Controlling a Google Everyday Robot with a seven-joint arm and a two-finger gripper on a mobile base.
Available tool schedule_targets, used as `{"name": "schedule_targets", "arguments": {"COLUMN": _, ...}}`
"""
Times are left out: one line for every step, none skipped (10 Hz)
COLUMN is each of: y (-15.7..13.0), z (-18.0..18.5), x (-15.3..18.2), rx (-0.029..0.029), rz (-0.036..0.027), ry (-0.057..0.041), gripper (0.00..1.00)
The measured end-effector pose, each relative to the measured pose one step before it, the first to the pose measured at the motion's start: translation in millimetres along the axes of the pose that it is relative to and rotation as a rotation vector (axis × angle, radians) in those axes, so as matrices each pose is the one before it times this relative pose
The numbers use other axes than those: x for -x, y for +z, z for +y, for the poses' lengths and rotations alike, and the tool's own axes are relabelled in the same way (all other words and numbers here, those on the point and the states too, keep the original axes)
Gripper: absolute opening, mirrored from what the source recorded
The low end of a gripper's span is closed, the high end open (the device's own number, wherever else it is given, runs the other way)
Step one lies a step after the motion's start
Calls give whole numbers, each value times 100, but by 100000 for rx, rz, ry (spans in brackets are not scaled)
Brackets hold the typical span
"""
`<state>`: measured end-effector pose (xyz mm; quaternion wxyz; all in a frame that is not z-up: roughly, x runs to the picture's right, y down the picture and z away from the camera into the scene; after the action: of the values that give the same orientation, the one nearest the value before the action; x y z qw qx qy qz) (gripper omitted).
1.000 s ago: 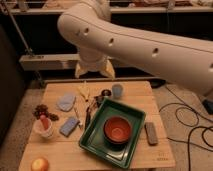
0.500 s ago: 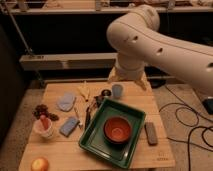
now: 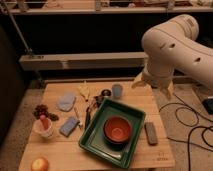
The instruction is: Place eraser in tray
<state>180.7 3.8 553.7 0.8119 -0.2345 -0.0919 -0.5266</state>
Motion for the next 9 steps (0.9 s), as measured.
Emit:
{"name": "schedule_targets", "arguments": {"y": 20, "z": 325, "x": -79, "rx": 256, "rz": 56, "ry": 696, "gripper": 80}}
{"name": "schedule_targets", "arguments": {"y": -12, "z": -19, "x": -9, "rx": 41, "rz": 63, "ry": -73, "gripper": 80}}
{"name": "schedule_targets", "arguments": {"y": 1, "z": -182, "x": 22, "rx": -74, "rz": 9, "ry": -346, "gripper": 80}}
{"name": "schedule_targets", "arguments": {"y": 60, "z": 74, "x": -88, "rx": -28, "rz": -65, "ry": 244, "gripper": 80}}
{"name": "schedule_targets", "arguments": {"y": 396, "z": 277, "x": -321, "rx": 422, "rz": -1244, "ry": 1000, "gripper": 80}}
{"name": "schedule_targets", "arguments": {"y": 1004, "z": 122, "x": -529, "rx": 16, "rz": -2418, "ry": 1004, "gripper": 80}}
{"name": "schedule_targets", "arguments": {"y": 1545, "z": 375, "x": -168, "rx": -242, "rz": -3507, "ry": 1544, "gripper": 80}}
{"name": "schedule_targets", "arguments": {"y": 1877, "z": 792, "x": -115, "rx": 636, "rz": -3081, "ry": 1875, "gripper": 80}}
{"name": "schedule_targets", "arguments": {"y": 2204, "z": 453, "x": 115, "rx": -36, "rz": -3490, "ry": 2655, "gripper": 80}}
